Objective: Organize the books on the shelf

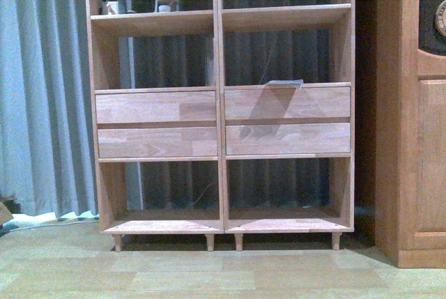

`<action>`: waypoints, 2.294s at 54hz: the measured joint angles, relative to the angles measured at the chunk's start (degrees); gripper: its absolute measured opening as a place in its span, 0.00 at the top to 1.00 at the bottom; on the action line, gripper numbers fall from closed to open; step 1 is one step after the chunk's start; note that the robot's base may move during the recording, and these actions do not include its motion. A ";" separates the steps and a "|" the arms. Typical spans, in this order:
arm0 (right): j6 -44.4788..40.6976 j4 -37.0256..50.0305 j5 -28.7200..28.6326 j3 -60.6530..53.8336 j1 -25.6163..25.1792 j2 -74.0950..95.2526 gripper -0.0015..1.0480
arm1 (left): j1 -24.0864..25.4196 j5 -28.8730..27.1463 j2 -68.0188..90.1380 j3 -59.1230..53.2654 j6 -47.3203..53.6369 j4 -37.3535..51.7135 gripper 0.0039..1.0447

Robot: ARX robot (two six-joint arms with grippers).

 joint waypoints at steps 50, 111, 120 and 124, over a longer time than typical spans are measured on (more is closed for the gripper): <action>0.00 0.00 0.00 0.00 0.00 0.00 0.07 | 0.00 -0.02 0.00 0.00 0.00 0.00 0.07; 0.00 0.00 0.00 0.00 0.00 0.00 0.07 | 0.00 0.02 0.00 0.00 0.02 -0.02 0.07; 0.00 0.00 0.00 0.00 0.00 0.00 0.07 | 0.00 0.00 0.00 0.00 0.02 -0.02 0.07; 0.00 0.00 -0.02 0.00 0.00 -0.02 0.07 | 0.00 -0.02 -0.02 0.00 0.02 -0.02 0.07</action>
